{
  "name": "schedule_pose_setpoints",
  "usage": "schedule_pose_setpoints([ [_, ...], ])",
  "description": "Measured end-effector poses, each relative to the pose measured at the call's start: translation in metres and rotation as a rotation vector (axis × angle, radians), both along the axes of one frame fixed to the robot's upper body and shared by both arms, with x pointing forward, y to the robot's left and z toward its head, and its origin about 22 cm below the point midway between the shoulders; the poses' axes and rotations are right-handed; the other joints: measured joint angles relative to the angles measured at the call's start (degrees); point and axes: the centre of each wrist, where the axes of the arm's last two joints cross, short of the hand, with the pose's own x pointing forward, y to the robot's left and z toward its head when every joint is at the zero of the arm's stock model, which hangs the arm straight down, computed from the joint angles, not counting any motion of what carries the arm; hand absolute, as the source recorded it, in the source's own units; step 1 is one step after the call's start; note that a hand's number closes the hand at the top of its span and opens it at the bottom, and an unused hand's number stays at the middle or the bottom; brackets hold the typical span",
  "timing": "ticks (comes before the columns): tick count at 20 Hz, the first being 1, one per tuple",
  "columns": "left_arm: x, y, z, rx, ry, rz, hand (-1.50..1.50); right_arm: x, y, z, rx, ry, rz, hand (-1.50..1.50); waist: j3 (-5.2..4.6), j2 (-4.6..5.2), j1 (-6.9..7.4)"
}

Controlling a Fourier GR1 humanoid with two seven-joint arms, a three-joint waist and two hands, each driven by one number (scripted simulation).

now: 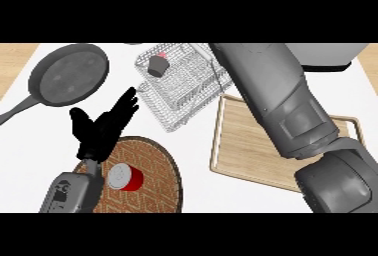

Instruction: Pick the cupcake from the tray and place it in the tiered basket

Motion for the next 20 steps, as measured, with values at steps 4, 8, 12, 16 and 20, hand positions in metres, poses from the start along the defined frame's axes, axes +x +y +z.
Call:
schedule_pose_setpoints([
  [4,-0.004,0.002,-0.001,-0.003,0.010,0.023,0.00,0.013,-0.044,0.000,0.012,0.044,-0.068,-1.50,0.03,-0.15,-1.13],
  [8,-0.005,0.008,-0.005,-0.005,0.005,0.034,0.00,0.024,-0.111,-0.005,-0.019,0.064,-0.072,-1.50,0.07,-0.18,-1.94],
  [12,-0.009,0.017,-0.008,-0.002,0.007,0.043,0.00,0.025,-0.182,-0.006,-0.065,0.076,-0.023,-1.50,0.10,-0.27,-2.34],
  [16,-0.010,0.014,-0.011,-0.002,0.003,0.042,0.00,0.016,-0.256,-0.003,-0.117,0.078,0.017,-1.50,0.13,-0.12,-2.26],
  [20,-0.009,0.015,-0.004,0.000,-0.004,0.039,0.00,-0.001,-0.316,0.001,-0.139,0.091,0.035,-1.50,0.15,0.01,-1.78],
])
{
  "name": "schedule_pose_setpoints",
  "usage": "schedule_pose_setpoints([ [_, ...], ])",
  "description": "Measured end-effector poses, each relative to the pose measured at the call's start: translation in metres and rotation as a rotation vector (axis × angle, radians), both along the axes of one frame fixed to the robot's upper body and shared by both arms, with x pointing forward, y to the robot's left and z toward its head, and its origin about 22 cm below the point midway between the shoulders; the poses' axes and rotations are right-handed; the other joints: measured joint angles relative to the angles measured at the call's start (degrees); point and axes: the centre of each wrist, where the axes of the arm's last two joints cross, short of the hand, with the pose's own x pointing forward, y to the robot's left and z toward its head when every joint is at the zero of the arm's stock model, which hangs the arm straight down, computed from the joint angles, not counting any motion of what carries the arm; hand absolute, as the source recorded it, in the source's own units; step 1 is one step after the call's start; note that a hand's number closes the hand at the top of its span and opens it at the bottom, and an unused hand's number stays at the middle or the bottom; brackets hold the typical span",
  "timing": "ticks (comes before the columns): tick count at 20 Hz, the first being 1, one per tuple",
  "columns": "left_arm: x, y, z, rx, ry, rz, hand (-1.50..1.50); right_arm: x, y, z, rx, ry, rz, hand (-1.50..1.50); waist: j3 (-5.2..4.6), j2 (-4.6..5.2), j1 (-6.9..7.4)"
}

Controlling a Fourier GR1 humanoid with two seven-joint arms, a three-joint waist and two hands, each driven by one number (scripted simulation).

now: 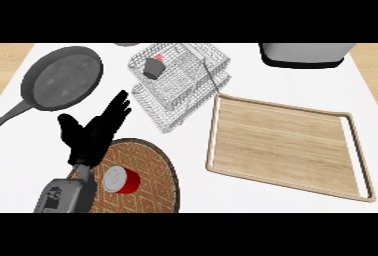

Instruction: Pick the cupcake from the tray and place it in the tiered basket

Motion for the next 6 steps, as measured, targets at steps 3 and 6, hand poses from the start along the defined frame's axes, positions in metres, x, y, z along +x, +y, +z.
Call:
schedule_pose_setpoints([
  [3,-0.002,-0.004,-0.002,-0.004,-0.004,-0.006,0.00,-0.015,-0.040,0.004,0.000,-0.002,0.000,-1.50,0.02,0.20,0.44],
  [6,0.000,-0.007,0.002,-0.006,-0.006,-0.017,0.00,-0.031,-0.071,0.013,0.001,-0.008,-0.004,-1.50,0.03,0.36,0.83],
])
